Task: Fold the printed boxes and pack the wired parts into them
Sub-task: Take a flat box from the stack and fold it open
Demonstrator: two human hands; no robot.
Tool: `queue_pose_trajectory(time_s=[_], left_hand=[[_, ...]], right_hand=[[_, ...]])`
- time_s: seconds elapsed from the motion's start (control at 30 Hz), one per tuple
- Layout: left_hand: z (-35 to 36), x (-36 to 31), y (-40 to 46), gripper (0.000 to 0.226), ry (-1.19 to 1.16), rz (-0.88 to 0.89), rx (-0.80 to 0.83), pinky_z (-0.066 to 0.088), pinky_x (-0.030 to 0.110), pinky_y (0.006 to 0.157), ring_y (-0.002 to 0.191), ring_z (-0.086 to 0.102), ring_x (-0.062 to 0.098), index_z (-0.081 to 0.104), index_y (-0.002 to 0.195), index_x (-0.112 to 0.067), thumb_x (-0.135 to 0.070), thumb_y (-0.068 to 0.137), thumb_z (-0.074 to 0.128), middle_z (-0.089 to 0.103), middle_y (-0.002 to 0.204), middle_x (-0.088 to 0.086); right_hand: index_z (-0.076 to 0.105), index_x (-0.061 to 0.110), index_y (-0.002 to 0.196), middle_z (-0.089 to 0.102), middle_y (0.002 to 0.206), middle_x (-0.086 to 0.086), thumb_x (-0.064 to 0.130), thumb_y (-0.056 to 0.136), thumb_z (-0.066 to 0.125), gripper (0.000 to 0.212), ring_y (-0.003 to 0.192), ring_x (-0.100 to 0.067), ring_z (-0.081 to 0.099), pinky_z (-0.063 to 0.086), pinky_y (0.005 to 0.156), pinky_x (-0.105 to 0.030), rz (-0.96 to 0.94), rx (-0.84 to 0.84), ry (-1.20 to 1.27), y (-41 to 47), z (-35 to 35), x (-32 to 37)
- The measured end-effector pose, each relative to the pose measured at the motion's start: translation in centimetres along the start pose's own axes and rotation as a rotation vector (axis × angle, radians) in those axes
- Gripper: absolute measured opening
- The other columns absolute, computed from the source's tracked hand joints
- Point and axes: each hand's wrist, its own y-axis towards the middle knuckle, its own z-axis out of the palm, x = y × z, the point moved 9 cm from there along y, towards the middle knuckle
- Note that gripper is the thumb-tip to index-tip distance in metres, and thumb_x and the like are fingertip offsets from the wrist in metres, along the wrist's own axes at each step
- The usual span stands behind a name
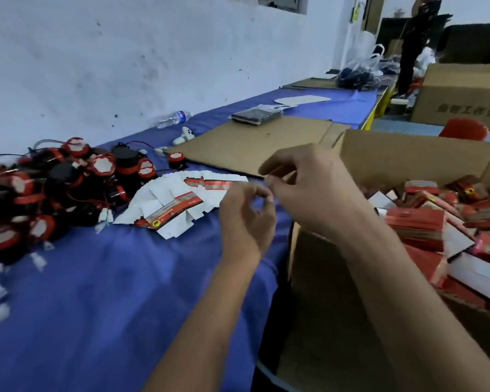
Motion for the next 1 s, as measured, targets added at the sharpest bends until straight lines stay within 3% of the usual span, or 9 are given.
queue_pose_trajectory(time_s=[0.1,0.17,0.27,0.4,0.53,0.67,0.8,0.9,1.0], left_hand=[[-4.1,7.2,-0.6,0.033,0.125,-0.349,-0.107,0.030,0.019,0.052,0.067,0.053,0.004,0.052,0.057,-0.027,-0.002,0.078,0.062,0.057,0.062,-0.013],[-7.1,10.5,-1.0,0.011,0.203,-0.487,-0.192,0.040,0.027,0.064,0.089,0.064,0.022,0.070,0.080,-0.019,-0.008,0.082,0.068,0.069,0.091,-0.001],[-10.9,14.2,-1.0,0.027,0.230,-0.655,-0.347,0.040,0.032,0.090,0.117,0.054,0.034,0.067,0.107,-0.015,-0.006,0.081,0.066,0.058,0.126,0.015],[-12.6,17.1,0.1,0.028,0.096,-0.803,-0.409,0.040,0.032,0.078,0.103,0.058,0.033,0.061,0.118,-0.007,-0.008,0.090,0.057,0.067,0.118,0.011],[-13.2,18.1,0.3,0.019,0.042,-0.813,-0.437,0.034,0.028,0.074,0.088,0.050,0.025,0.056,0.112,-0.012,-0.010,0.093,0.054,0.058,0.101,0.001],[-15.6,17.7,-0.3,0.019,-0.075,-0.726,-0.532,0.044,0.034,0.083,0.099,0.059,0.025,0.052,0.113,-0.016,-0.017,0.095,0.057,0.056,0.088,-0.012],[-20.6,17.3,-2.0,0.029,-0.312,-0.565,-0.534,0.055,0.037,0.081,0.101,0.068,0.016,0.048,0.131,-0.023,-0.031,0.103,0.055,0.066,0.116,-0.003],[-26.3,16.9,-4.6,0.048,-0.414,-0.394,-0.452,0.063,0.038,0.081,0.111,0.068,0.005,0.043,0.147,-0.031,-0.041,0.102,0.057,0.062,0.135,-0.010],[-32.6,16.3,-8.2,0.074,-0.289,-0.288,-0.370,0.057,0.054,0.098,0.130,0.061,0.017,0.034,0.154,-0.041,-0.034,0.091,0.072,0.055,0.149,-0.012]], right_hand=[[0.079,0.025,0.094,0.075,0.088,0.006,0.015,0.083,0.063,0.022,0.079,-0.012,0.066,0.052,0.070,-0.026,-0.012,0.181,0.075,2.3,8.5,2.8],[0.079,0.020,0.096,0.076,0.094,-0.001,0.010,0.080,0.063,0.025,0.086,-0.019,0.067,0.053,0.074,-0.028,0.028,0.260,0.055,3.9,13.8,2.5],[0.072,0.013,0.106,0.074,0.104,-0.010,0.021,0.083,0.067,0.025,0.103,-0.030,0.066,0.050,0.085,-0.034,0.032,0.250,-0.018,6.7,19.6,2.4],[0.026,0.019,0.153,0.037,0.153,-0.015,0.067,0.072,0.076,0.107,0.144,-0.037,0.027,0.026,0.115,-0.057,0.148,0.449,-0.027,8.8,26.4,1.8],[0.004,0.028,0.160,0.032,0.156,-0.018,0.051,0.078,0.073,0.110,0.145,-0.041,0.027,0.015,0.117,-0.063,0.029,0.464,-0.074,8.7,29.3,3.5],[0.014,0.028,0.160,0.044,0.136,-0.021,0.037,0.080,0.074,0.100,0.124,-0.042,0.049,0.041,0.105,-0.046,-0.142,0.335,0.206,7.6,27.9,7.6],[0.041,0.022,0.147,0.064,0.103,0.000,0.029,0.076,0.080,0.082,0.100,-0.022,0.062,0.040,0.077,-0.026,-0.142,0.192,0.494,6.7,25.5,12.0],[0.035,0.032,0.152,0.062,0.098,0.004,0.030,0.080,0.081,0.085,0.083,-0.011,0.064,0.052,0.075,-0.031,-0.002,0.391,0.885,4.5,27.6,15.8],[0.037,0.041,0.152,0.062,0.113,-0.007,0.028,0.090,0.075,0.073,0.093,-0.020,0.065,0.058,0.081,-0.038,0.034,0.639,1.016,0.5,31.3,20.9]])
